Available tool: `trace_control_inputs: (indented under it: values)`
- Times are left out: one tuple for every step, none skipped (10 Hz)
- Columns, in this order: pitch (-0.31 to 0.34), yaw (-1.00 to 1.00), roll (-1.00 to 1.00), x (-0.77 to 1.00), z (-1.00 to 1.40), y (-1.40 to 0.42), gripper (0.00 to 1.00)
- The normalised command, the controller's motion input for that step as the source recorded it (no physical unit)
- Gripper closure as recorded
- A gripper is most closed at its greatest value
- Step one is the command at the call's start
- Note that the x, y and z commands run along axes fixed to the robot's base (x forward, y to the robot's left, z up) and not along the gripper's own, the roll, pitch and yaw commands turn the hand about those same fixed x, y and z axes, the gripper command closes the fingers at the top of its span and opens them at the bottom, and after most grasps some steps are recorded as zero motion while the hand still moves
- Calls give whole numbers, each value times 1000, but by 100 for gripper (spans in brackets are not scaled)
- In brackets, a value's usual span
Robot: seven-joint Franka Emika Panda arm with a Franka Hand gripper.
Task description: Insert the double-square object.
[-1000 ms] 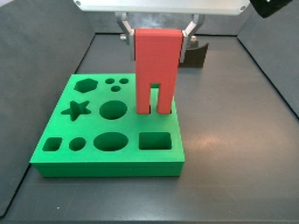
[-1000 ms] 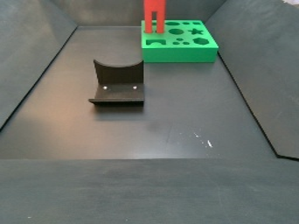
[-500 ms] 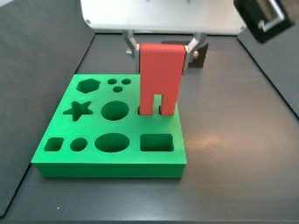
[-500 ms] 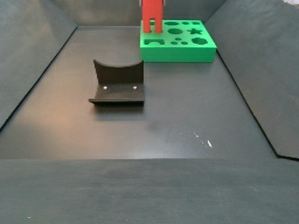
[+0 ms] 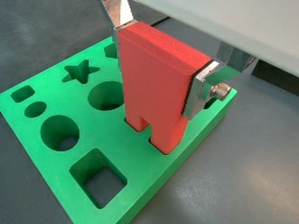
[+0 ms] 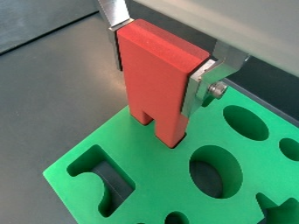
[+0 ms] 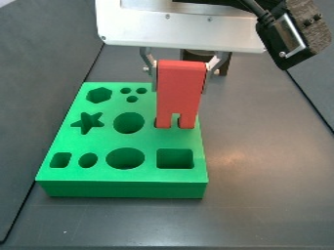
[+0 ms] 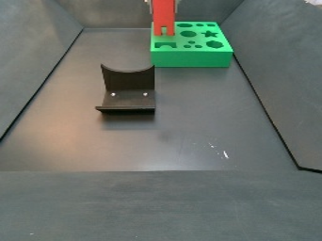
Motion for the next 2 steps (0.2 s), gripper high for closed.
trace_control_inputs:
  values:
    - [0,-6,0,0,-80,0,100]
    - [0,0,0,0,0,0,100]
